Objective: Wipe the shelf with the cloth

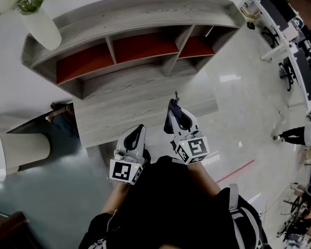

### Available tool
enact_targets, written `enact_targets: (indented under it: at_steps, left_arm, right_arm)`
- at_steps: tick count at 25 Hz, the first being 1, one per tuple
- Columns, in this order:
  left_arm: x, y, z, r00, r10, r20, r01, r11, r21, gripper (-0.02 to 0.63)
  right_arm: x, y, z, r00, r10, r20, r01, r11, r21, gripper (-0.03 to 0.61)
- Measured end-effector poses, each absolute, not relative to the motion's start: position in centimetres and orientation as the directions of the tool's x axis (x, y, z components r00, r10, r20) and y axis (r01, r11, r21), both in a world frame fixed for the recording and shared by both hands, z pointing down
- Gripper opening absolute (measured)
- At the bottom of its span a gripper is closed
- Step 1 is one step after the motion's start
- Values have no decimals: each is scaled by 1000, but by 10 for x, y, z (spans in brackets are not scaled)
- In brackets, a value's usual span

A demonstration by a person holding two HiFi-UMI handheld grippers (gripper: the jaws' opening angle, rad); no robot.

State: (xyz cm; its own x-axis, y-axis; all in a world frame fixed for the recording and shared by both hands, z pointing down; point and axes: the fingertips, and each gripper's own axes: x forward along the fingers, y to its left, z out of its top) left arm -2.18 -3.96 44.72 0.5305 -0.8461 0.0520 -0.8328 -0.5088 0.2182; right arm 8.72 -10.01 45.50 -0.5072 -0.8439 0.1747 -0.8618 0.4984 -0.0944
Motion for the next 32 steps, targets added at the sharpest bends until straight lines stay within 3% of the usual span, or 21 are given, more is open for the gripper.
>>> enact_targets:
  at_steps: [16,32]
  left_arm:
    - [-60,-148,425,530,-848,11,-832,-518,197,5]
    - [-25,-236,435,510,-858,64,-846,-486,220,5]
  right_arm:
    - [60,-204,442,-470,-870,152,-883,463,-78,54]
    - [115,-323,471,-391,-894,218,-920,390,-50,54]
